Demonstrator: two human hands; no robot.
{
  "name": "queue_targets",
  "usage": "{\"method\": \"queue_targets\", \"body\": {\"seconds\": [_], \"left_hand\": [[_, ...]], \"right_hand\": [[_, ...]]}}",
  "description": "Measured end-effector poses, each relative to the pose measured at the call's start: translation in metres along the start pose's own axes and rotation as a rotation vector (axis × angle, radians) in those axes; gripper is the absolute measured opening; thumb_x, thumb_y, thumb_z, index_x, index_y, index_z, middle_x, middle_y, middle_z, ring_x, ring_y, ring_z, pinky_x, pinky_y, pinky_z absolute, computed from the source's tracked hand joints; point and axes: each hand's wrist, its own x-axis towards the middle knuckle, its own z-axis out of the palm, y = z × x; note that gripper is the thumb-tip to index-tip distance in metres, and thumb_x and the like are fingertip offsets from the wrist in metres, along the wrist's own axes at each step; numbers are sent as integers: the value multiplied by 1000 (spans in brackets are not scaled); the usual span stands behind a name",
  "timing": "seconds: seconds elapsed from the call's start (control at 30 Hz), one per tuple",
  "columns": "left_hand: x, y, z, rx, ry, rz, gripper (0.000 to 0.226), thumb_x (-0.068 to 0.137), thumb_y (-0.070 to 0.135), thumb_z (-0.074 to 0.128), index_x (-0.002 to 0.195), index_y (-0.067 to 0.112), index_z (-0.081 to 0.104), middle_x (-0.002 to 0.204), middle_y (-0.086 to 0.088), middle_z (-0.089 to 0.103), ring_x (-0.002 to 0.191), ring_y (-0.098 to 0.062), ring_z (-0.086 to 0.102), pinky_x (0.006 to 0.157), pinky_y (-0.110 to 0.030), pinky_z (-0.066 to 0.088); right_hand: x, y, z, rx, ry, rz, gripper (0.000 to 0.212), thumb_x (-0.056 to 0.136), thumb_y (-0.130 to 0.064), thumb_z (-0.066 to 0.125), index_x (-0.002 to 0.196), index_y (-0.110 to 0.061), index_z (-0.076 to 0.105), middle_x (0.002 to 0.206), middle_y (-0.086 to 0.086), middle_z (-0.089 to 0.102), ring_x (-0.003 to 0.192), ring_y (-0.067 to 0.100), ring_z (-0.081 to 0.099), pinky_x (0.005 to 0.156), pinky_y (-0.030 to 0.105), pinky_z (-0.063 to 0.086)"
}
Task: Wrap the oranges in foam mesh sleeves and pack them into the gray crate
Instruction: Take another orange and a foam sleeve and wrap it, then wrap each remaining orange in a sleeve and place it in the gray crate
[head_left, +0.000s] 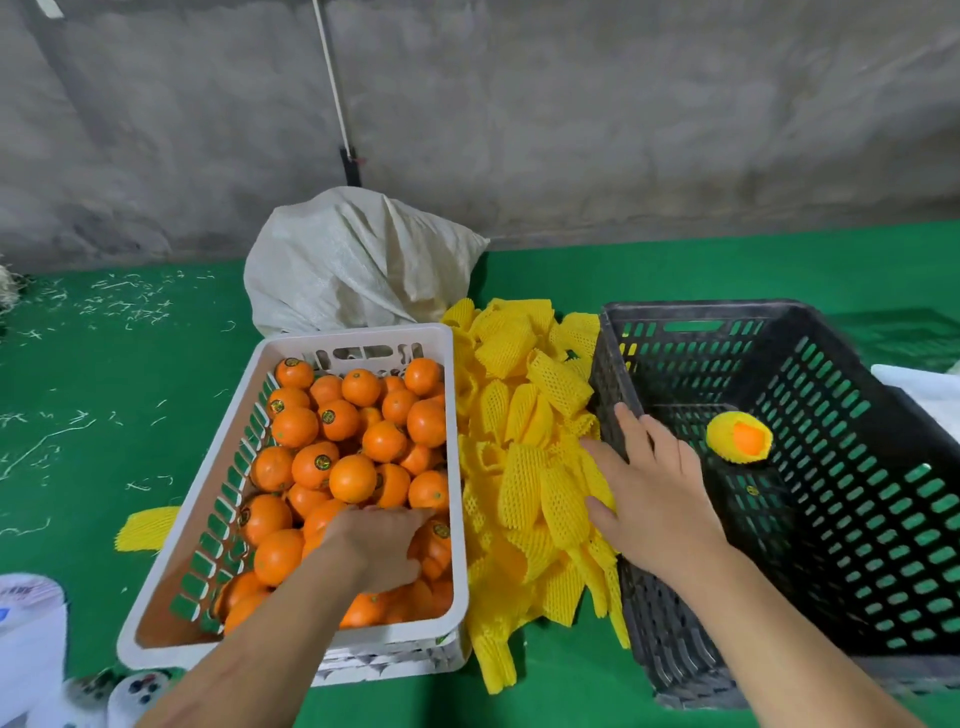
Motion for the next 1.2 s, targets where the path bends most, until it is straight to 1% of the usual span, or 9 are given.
{"method": "queue_targets", "body": {"seconds": [0.17,0.3,0.47,0.63,0.73,0.83,0.93,1.0,1.2], "left_hand": [[-4,8,-3,-60,16,2,75,101,43,53,167,37,16,152,-4,54,134,-31,54,100,-44,43],[-4,2,-1,-119,43,-90,83,89,74,55,157,32,35,150,-4,48,139,-33,48,113,-48,38],[-9,16,17,-157,274,-202,63,86,67,64,128,26,43,89,5,56,96,-24,61,72,-37,35],[-13,22,23,-371,542,-260,83,86,70,64,154,30,40,128,0,56,112,-24,61,83,-34,49],[-26,25,17,-800,702,-260,75,88,58,75,151,28,49,132,2,47,107,-13,59,78,-28,51],[-47,38,0,-1309,835,-143,53,88,50,80,134,47,53,130,15,54,105,15,56,77,-10,48],[-67,61,-16,-1823,743,27,53,76,60,85,125,54,65,120,18,74,101,2,71,74,-16,57],[-71,71,-18,-2000,599,163,82,70,61,87,143,33,61,127,3,74,108,-13,74,80,-28,60],[-77,78,-15,-2046,361,460,95,67,52,96,146,13,62,153,-13,57,139,-34,57,103,-39,53]], "right_hand": [[15,-32,6,-24,-414,-158,24,98,-45,54,119,-41,64,171,7,-10,154,37,-13,122,53,0],[14,-44,24,-130,-834,-172,48,100,-42,54,147,-38,50,170,8,-18,154,42,-19,125,55,-1],[17,-35,19,64,-544,-134,60,100,-41,51,156,-37,31,160,0,28,145,33,23,118,49,22],[14,-38,-4,420,-421,-69,93,86,-42,65,156,-52,5,153,-5,30,144,30,24,117,48,30],[5,-52,-14,631,-425,-75,93,90,-28,64,153,-57,1,162,-10,17,147,27,27,115,42,35],[3,-71,-21,909,-240,-4,71,98,-6,49,139,-53,16,140,-11,39,84,8,58,61,19,48],[-1,-89,-25,869,-31,41,44,95,3,46,111,-33,27,100,-4,50,66,17,52,51,38,40],[-1,-103,-30,833,86,82,40,93,2,52,105,-29,30,97,0,46,77,21,51,57,27,38],[-1,-120,-48,986,126,27,20,72,-47,47,74,-27,47,89,-4,45,85,23,49,71,36,44]]}}
